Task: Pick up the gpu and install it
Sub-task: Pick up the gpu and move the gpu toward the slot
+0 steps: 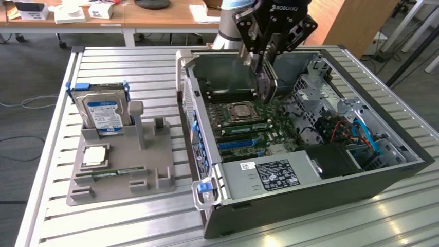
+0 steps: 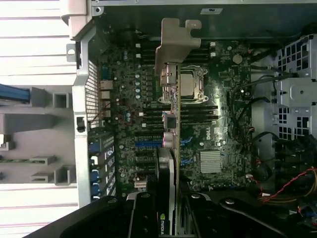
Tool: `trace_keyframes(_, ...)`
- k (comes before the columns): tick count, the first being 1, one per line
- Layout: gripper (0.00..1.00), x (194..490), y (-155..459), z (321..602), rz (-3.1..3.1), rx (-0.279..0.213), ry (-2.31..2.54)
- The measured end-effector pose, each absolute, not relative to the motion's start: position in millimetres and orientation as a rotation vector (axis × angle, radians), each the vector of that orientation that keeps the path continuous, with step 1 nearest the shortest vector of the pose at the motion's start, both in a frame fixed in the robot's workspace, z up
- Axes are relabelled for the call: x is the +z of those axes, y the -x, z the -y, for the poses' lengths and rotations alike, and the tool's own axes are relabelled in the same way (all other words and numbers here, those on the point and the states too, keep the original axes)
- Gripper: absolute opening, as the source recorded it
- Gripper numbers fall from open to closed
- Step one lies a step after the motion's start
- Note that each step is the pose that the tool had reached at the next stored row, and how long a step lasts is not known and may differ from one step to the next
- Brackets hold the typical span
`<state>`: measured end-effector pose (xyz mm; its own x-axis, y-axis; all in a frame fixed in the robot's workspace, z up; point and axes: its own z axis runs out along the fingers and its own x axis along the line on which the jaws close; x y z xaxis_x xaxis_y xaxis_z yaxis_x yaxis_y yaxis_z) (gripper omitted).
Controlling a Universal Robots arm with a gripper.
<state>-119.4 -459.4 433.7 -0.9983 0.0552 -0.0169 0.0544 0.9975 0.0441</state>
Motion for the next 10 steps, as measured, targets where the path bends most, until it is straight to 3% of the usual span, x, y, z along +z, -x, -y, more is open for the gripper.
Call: trace_keyframes(10, 0.27, 434, 74, 459, -3.122, 0.069, -0.085)
